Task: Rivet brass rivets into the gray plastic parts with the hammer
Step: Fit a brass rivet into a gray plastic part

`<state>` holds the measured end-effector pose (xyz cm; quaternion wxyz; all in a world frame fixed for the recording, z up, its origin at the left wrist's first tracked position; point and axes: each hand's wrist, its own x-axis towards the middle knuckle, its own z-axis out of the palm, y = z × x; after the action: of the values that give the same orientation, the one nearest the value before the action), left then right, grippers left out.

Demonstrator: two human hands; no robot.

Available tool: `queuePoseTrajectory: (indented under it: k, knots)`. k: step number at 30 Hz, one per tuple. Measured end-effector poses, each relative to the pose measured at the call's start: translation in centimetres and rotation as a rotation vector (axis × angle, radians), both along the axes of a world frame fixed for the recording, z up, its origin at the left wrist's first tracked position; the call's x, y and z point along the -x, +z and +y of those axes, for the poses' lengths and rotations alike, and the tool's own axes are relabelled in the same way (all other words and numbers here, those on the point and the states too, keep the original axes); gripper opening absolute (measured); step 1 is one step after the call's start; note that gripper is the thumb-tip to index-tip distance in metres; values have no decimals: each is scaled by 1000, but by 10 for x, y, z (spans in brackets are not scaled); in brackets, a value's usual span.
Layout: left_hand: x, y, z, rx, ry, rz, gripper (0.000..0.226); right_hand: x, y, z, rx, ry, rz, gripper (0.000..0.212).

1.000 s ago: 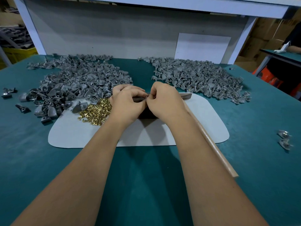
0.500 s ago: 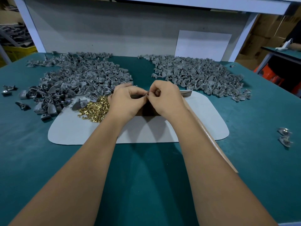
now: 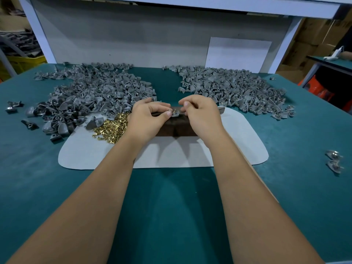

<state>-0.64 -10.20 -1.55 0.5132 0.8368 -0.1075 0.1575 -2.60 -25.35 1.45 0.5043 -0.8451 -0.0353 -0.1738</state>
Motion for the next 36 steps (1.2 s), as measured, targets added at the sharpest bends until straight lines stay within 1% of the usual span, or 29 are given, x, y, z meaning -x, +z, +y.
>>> queuePoseTrajectory:
  k: [6, 9, 12, 15, 22, 25, 28, 31, 36]
  knots:
    - [0, 1, 0, -2, -5, 17, 15, -1, 0, -3, -133, 4, 34, 24]
    - [1, 2, 0, 3, -11, 21, 13, 0, 0, -3, -119, 17, 34, 23]
    - [2, 3, -2, -9, -6, 15, 11, -1, 0, -3, -55, 22, 14, 14]
    - [3, 4, -2, -10, 10, 9, 11, -1, -1, -1, 9, 33, 10, 9]
    - [2, 5, -3, -70, 21, -34, 12, -6, -3, 4, 229, -7, -20, 10]
    - [1, 4, -3, -69, -6, -33, 12, -5, -3, 6, 279, -17, -20, 10]
    - [1, 3, -3, -40, 8, -9, 15, -4, -1, 11, 325, -51, -20, 13]
    - [2, 4, -3, -12, 13, 13, 18, -4, 1, 16, 439, -84, -45, 14]
    - [2, 5, -4, 37, -12, 49, 18, -4, 1, 18, 589, -103, -110, 6]
